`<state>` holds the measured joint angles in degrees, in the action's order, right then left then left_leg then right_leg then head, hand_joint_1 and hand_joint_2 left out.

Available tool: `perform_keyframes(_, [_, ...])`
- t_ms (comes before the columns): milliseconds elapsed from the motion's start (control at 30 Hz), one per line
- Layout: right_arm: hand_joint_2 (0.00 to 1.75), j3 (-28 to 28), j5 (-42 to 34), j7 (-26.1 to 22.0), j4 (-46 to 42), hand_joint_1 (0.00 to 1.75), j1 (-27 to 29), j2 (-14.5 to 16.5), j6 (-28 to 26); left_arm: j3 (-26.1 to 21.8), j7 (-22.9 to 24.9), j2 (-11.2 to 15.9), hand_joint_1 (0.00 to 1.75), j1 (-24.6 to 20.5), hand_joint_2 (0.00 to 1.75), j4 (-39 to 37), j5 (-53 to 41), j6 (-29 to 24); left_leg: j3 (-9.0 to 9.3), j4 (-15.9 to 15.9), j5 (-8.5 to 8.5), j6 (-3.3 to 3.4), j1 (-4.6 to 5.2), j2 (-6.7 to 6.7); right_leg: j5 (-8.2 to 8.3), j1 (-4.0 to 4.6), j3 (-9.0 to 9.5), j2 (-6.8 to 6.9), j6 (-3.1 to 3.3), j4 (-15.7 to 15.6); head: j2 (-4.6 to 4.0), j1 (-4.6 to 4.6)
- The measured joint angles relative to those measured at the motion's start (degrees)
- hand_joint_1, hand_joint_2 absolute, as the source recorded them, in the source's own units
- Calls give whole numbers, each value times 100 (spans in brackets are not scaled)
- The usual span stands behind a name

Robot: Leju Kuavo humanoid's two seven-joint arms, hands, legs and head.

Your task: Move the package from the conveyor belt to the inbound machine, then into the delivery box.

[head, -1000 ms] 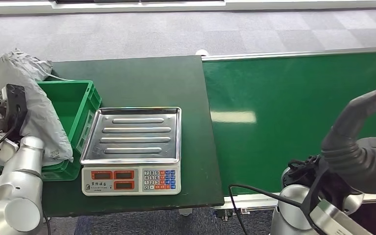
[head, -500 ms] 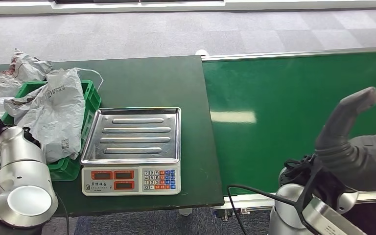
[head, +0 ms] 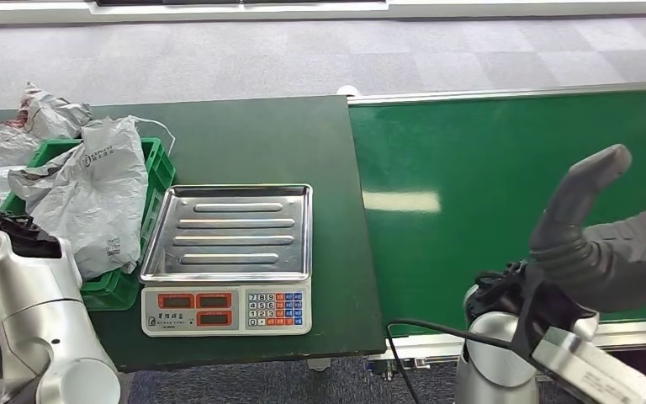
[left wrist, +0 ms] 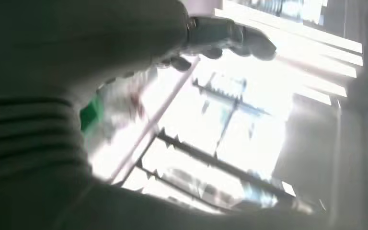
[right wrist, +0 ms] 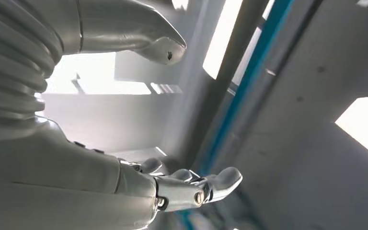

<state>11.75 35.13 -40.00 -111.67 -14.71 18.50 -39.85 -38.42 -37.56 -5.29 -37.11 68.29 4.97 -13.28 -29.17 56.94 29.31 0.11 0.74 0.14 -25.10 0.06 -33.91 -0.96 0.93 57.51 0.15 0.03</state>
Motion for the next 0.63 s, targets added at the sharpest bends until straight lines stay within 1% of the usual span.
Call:
perform_keyframes(33, [175,71,-288,2,99,0,6,-8,0,283,62,-88,0,248,175,347,133,323,-1,0,1,1,2,0,0,-1,0,0,0,-1,0,1])
perform_keyframes(67, [175,140,-499,2,188,0,14,-16,0,559,102,-181,0,488,175,681,198,515,-2,0,1,2,3,0,0,-1,-1,1,0,-1,0,0])
perform_keyframes(167, [175,286,-824,39,385,0,43,-41,10,1169,138,-377,0,1059,175,1445,312,743,-4,0,4,4,5,4,0,-5,-3,0,-1,-3,0,1])
perform_keyframes(200, [131,333,-988,100,446,0,59,-59,47,1327,137,-412,0,1224,131,1643,362,910,-3,0,6,5,5,6,0,-5,-3,-1,-2,-4,0,1])
perform_keyframes(233, [131,390,-1220,184,512,0,85,-85,130,1513,135,-439,0,1410,87,1847,394,1149,-2,0,7,6,6,6,-1,-5,-4,-2,-3,-6,0,-1])
perform_keyframes(300, [131,522,-1694,342,643,0,168,-143,433,1999,132,-527,0,1834,87,2254,288,1587,-3,0,9,8,6,-3,-6,-5,-4,5,-8,-7,0,0])
perform_keyframes(333, [175,574,-1894,383,698,0,215,-166,630,2279,125,-578,0,2051,131,2430,173,1693,-6,0,9,8,6,-9,-8,-5,-4,9,-11,-8,0,1])
perform_keyframes(367, [175,613,-2060,397,739,0,259,-181,827,2552,110,-629,0,2245,175,2567,63,1714,-8,0,9,8,6,-15,-9,-5,-4,13,-13,-8,0,1])
perform_keyframes(433, [175,659,-2356,366,799,0,342,-204,1216,3081,60,-700,0,2564,175,2746,-54,1680,-11,0,9,9,6,-17,-9,-5,-5,16,-13,-8,0,2])
perform_keyframes(500, [175,698,-2479,279,851,0,425,-228,1469,3532,19,-731,0,2778,175,2845,-32,1672,-12,0,10,9,6,-17,-9,-5,-5,16,-14,-8,0,1])
perform_keyframes(567, [175,741,-2448,204,896,0,488,-249,1534,3843,1,-745,0,2915,175,2897,25,1673,-12,0,11,9,5,-17,-9,-4,-5,16,-14,-8,0,1])
perform_keyframes(633, [175,774,-2419,178,924,0,522,-262,1537,4011,-4,-753,0,2993,175,2928,49,1674,-12,0,10,9,5,-17,-10,-4,-5,16,-14,-8,0,1])
